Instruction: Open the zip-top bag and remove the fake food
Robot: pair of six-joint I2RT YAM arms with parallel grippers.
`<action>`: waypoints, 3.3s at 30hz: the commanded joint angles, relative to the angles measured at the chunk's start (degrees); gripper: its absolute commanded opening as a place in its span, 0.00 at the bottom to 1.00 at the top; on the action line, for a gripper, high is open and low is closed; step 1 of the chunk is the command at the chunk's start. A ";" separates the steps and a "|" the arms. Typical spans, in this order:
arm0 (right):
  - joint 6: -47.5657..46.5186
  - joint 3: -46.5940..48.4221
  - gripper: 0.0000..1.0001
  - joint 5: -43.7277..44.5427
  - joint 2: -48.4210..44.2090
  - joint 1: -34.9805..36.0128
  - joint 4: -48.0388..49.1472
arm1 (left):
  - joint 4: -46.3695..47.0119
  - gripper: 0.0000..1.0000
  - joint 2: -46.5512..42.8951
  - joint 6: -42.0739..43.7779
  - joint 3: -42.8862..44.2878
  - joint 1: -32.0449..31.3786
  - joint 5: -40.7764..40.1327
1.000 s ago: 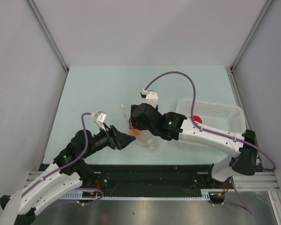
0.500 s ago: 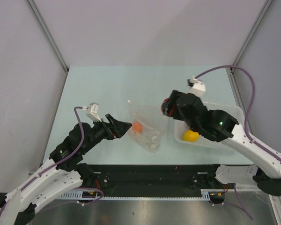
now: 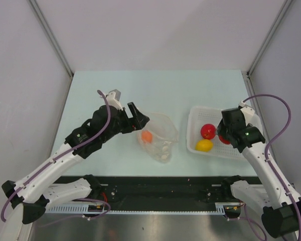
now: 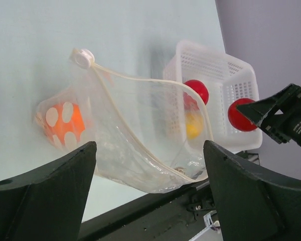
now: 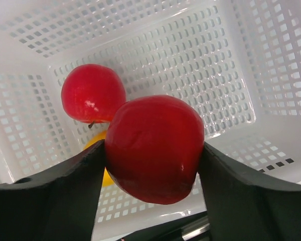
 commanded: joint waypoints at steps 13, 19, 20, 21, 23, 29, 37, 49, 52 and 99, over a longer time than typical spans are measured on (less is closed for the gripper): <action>-3.82 11.12 0.98 -8.71 0.53 8.14 3.20 | 1.79 0.79 4.69 0.11 -1.62 -0.01 1.27; 1.70 24.37 0.86 -7.59 7.81 31.77 7.86 | 5.66 0.52 2.85 2.58 -5.57 -0.01 2.77; 2.41 26.76 0.84 -6.62 10.00 34.50 7.25 | 6.28 0.50 2.41 2.84 -5.84 -0.01 2.85; 3.03 28.87 0.83 -5.57 13.94 36.70 6.81 | 6.37 0.49 1.71 3.10 -6.02 -0.01 2.77; 3.73 35.20 0.78 -3.10 18.27 43.04 6.11 | 6.63 0.47 1.01 3.46 -6.54 -0.01 3.03; 11.35 43.57 0.39 -0.02 30.76 48.76 4.08 | 6.81 0.43 -1.45 4.42 -7.59 -0.10 3.56; 14.55 37.16 0.17 0.69 32.88 47.36 10.50 | 8.30 0.27 -4.62 5.21 -9.97 -0.01 4.26; 11.56 34.70 0.10 -1.78 38.23 45.25 15.68 | 10.06 0.04 -4.62 5.74 -10.68 -0.01 6.54; 10.42 34.08 0.07 -0.20 40.16 45.43 17.35 | 10.06 0.00 -5.06 5.92 -10.85 -0.01 6.72; 5.06 16.15 0.57 -13.91 47.38 39.80 36.78 | 37.92 0.27 21.45 5.21 -24.83 15.90 12.52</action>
